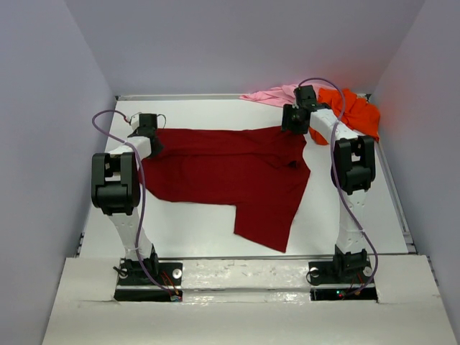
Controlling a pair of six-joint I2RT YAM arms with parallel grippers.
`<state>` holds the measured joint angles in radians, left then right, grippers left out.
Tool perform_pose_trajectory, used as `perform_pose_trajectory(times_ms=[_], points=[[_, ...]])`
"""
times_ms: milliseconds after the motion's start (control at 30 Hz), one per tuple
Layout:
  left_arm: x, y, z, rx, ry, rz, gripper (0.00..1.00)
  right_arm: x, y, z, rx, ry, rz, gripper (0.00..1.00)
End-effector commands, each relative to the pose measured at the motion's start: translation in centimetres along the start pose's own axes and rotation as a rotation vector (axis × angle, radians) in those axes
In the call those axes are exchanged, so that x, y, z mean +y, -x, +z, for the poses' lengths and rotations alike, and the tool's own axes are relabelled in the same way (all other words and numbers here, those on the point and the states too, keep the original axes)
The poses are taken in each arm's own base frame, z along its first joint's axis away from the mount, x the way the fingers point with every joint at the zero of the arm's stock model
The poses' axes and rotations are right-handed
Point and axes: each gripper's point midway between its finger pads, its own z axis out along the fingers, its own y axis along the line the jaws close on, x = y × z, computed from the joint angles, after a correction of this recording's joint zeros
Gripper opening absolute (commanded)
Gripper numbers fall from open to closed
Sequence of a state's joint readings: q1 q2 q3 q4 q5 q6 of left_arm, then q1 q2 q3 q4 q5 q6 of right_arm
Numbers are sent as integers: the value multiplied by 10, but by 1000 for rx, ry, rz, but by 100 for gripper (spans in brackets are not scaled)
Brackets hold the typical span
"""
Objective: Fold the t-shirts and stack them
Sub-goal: Smooth out the 1/3-folded T-shirt at the center of the board.
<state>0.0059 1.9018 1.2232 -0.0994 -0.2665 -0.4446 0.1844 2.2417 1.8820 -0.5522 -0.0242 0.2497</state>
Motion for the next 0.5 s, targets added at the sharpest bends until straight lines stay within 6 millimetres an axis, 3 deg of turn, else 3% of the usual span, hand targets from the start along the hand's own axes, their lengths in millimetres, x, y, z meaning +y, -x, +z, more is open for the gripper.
perform_pose_trajectory(times_ms=[0,300,467], points=[[-3,35,-21,-84,-1,4,0,-2,14,-2,-49,-6,-15,61],[-10,96,-41,-173,-26,-20,0,-2,12,0,-43,-8,-14,60],[-9,104,-37,-175,-5,-12,0,-3,10,2,-39,-10,-16,60]])
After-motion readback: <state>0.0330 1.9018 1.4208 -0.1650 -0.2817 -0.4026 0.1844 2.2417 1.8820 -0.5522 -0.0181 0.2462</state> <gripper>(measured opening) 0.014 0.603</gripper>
